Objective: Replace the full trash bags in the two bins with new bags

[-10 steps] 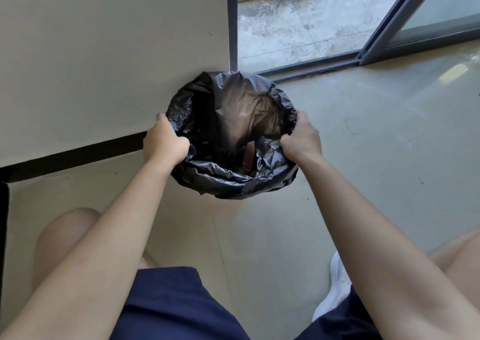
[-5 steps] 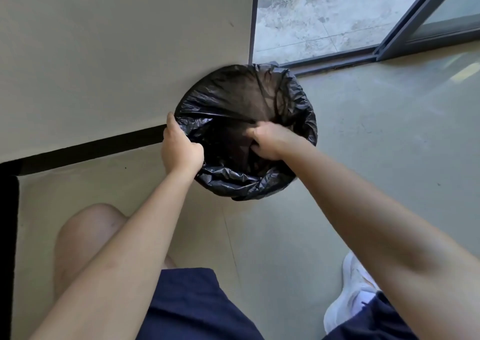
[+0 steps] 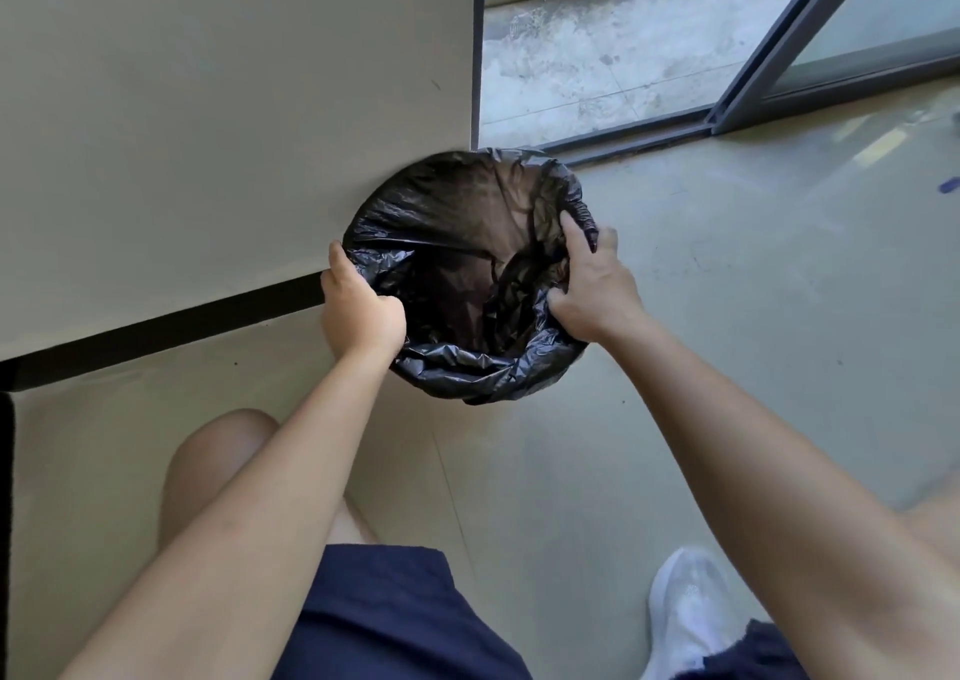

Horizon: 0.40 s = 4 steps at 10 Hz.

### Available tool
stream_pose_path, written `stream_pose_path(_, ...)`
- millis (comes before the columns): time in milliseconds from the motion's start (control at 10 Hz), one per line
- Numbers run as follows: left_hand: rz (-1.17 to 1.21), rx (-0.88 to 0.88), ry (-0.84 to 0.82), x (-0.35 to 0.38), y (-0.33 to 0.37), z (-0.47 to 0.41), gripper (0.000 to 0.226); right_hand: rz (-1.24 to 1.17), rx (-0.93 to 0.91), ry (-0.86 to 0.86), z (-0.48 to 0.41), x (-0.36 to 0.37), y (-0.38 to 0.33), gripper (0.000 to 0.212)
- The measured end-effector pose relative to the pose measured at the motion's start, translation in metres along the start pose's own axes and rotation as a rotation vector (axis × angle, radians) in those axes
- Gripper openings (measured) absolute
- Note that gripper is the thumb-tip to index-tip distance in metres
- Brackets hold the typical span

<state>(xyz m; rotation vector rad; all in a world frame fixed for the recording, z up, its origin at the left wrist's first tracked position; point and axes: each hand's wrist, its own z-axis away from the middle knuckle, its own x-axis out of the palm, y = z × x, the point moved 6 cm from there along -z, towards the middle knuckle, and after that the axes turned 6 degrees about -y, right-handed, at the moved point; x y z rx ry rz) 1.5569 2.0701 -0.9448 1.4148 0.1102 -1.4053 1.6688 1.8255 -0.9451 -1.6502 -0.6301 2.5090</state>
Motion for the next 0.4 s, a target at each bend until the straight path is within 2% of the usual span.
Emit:
stream_pose_path(100, 0.004, 0.03, -0.046, -0.003, 0.001, -0.003, 0.074, 0.022, -0.028, 0.024, 0.001, 0.0, 0.0, 0.083)
stream_pose_path(200, -0.147, 0.127, -0.083, -0.004, 0.005, -0.001, 0.078, 0.023, -0.066, 0.033, 0.004, -0.002, -0.001, 0.082)
stream_pose_path(300, -0.281, 0.135, -0.153, -0.004, 0.003, -0.004, 0.098, -0.012, -0.083, 0.004, 0.003, -0.001, 0.0, 0.082)
stream_pose_path(400, -0.348, 0.26, -0.044, -0.013, 0.015, 0.016, 0.091, -0.109, -0.057, -0.04, 0.002, -0.007, 0.002, 0.084)
